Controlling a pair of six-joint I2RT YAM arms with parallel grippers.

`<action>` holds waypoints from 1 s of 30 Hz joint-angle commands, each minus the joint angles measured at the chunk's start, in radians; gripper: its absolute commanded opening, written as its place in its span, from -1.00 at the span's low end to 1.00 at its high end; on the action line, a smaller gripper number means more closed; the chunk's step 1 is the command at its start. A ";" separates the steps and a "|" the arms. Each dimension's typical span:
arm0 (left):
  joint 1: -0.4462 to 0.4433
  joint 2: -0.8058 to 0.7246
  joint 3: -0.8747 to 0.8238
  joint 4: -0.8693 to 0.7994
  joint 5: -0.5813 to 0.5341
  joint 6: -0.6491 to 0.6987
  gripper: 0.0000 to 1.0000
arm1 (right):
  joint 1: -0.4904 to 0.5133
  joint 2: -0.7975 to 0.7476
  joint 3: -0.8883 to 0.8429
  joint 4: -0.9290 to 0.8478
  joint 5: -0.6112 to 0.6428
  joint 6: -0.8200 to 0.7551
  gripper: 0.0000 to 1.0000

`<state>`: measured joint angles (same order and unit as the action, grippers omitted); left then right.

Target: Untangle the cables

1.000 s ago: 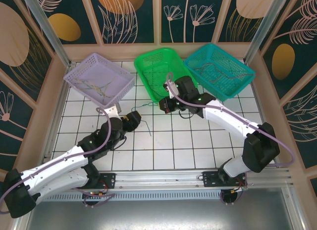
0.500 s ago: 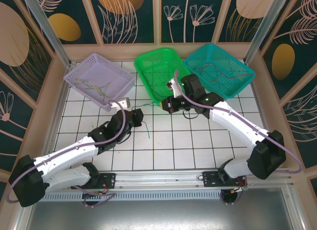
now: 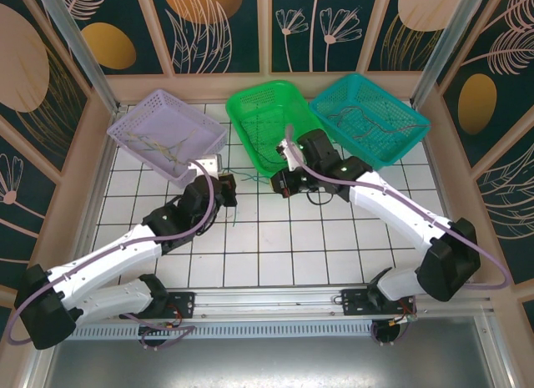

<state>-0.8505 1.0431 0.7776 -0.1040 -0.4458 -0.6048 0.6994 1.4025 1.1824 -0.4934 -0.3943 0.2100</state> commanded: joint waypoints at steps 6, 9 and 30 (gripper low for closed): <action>0.001 -0.005 0.083 -0.020 0.193 0.173 -1.00 | -0.031 0.066 0.060 -0.063 0.122 0.058 -1.00; -0.028 -0.008 0.069 -0.008 0.242 0.166 -1.00 | -0.077 0.076 0.080 -0.001 0.081 0.108 -1.00; -0.047 0.006 0.134 -0.131 0.179 0.296 -1.00 | -0.146 -0.141 -0.026 0.050 -0.179 -0.091 -0.24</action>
<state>-0.9131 1.0550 0.8753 -0.2173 -0.3298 -0.3954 0.5537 1.3010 1.1915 -0.4904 -0.5030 0.1837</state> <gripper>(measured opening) 0.068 0.371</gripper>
